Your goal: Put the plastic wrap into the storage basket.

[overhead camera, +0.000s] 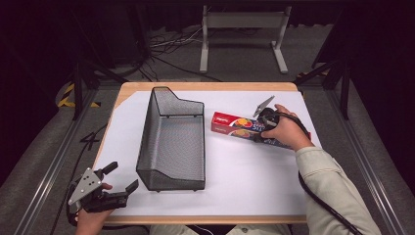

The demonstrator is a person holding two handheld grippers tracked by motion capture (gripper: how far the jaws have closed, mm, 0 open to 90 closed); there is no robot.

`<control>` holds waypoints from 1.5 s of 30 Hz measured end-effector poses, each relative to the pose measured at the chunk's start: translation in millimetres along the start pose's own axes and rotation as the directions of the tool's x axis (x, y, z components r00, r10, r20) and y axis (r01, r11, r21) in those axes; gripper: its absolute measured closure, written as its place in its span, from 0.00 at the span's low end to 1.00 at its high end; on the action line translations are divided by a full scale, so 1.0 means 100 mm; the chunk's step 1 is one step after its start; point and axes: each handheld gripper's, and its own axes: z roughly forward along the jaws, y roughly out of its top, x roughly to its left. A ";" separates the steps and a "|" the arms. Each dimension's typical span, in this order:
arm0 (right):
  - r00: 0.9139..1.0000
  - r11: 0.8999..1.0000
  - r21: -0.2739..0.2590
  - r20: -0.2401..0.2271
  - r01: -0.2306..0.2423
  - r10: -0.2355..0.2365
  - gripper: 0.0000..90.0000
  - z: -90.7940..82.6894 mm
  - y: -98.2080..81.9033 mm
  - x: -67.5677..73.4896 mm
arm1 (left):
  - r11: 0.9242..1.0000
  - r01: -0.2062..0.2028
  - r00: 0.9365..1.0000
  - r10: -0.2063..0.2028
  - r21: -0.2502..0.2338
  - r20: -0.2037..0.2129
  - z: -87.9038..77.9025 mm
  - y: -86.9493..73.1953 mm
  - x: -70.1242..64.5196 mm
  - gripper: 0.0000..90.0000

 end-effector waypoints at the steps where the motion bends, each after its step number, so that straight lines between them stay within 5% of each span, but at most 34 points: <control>1: 1.000 1.000 0.021 -0.008 0.017 -0.016 0.38 -0.02 0.02 -0.01 | 1.000 0.001 1.000 -0.001 0.000 0.000 0.00 0.00 0.00 0.07; 7: 0.998 0.997 0.052 -0.001 0.055 -0.055 0.42 -0.05 0.05 0.03 | 1.000 0.005 1.000 -0.005 -0.001 -0.001 -0.01 -0.01 0.01 0.07; 14: 1.000 0.999 0.038 -0.021 0.021 -0.021 0.44 -0.09 0.03 0.05 | 1.000 0.007 1.000 -0.007 -0.003 -0.005 -0.01 0.00 0.01 0.07; 19: 0.999 0.995 -0.092 -0.029 -0.027 0.024 0.44 -0.32 -0.01 0.08 | 1.000 0.009 1.000 -0.009 0.000 -0.006 0.00 0.00 0.01 0.07; 27: 0.998 0.988 -0.144 -0.019 -0.054 0.052 0.44 -0.67 0.03 0.20 | 1.000 0.008 1.000 -0.008 -0.001 -0.009 -0.01 0.00 0.00 0.07; 31: 0.997 0.973 -0.219 -0.003 -0.071 0.072 0.44 -0.87 0.06 0.30 | 1.000 0.007 1.000 -0.007 0.005 -0.010 -0.01 0.01 0.00 0.07; 34: 0.996 0.951 -0.299 0.005 -0.082 0.088 0.44 -1.01 0.08 0.38 | 1.000 0.021 1.000 -0.021 0.004 -0.014 -0.01 0.00 0.01 0.07; 42: 0.994 0.928 -0.361 0.022 -0.091 0.106 0.44 -1.17 0.14 0.52 | 1.000 0.020 1.000 -0.020 0.004 -0.015 -0.01 0.01 0.00 0.07; 45: 0.990 0.909 -0.399 0.026 -0.119 0.141 0.44 -1.22 0.19 0.63 | 1.000 0.013 1.000 -0.013 0.005 -0.016 -0.01 0.01 0.01 0.07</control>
